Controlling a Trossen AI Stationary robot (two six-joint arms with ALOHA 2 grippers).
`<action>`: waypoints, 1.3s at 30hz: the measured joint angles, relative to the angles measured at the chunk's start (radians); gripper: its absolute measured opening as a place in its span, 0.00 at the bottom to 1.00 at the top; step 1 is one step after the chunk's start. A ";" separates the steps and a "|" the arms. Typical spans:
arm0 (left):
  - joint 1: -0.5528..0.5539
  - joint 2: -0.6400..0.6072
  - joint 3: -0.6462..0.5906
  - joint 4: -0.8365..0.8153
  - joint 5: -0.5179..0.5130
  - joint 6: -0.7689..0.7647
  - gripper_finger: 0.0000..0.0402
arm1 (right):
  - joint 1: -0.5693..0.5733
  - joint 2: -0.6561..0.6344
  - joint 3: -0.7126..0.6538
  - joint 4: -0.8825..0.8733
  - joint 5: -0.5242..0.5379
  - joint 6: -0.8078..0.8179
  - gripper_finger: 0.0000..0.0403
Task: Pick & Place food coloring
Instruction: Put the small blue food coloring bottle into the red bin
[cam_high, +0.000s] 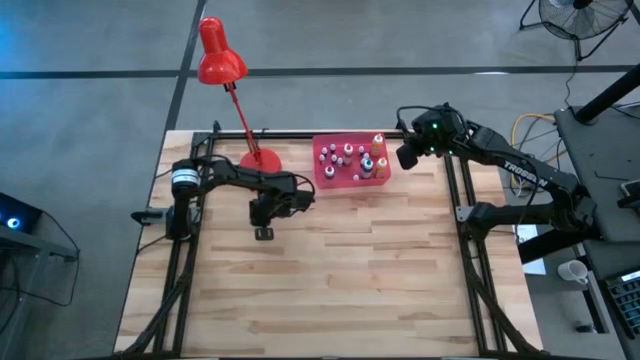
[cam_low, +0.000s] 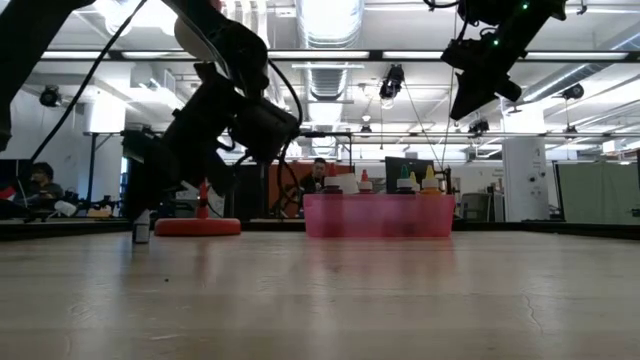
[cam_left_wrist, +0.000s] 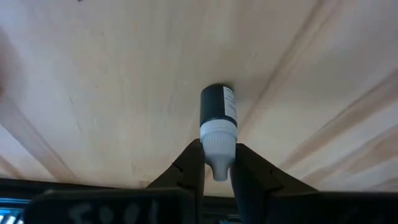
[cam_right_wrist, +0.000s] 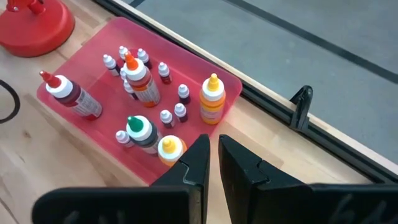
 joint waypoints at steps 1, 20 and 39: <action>0.000 0.000 0.001 0.006 0.000 -0.016 0.11 | 0.000 0.000 0.000 -0.002 0.000 0.000 0.07; 0.000 0.001 0.027 0.065 -0.018 -0.064 0.12 | 0.000 0.000 -0.044 -0.030 -0.089 0.001 0.07; 0.000 -0.051 0.044 0.020 -0.081 -0.030 0.28 | 0.000 0.000 -0.058 0.103 -0.094 -0.053 0.07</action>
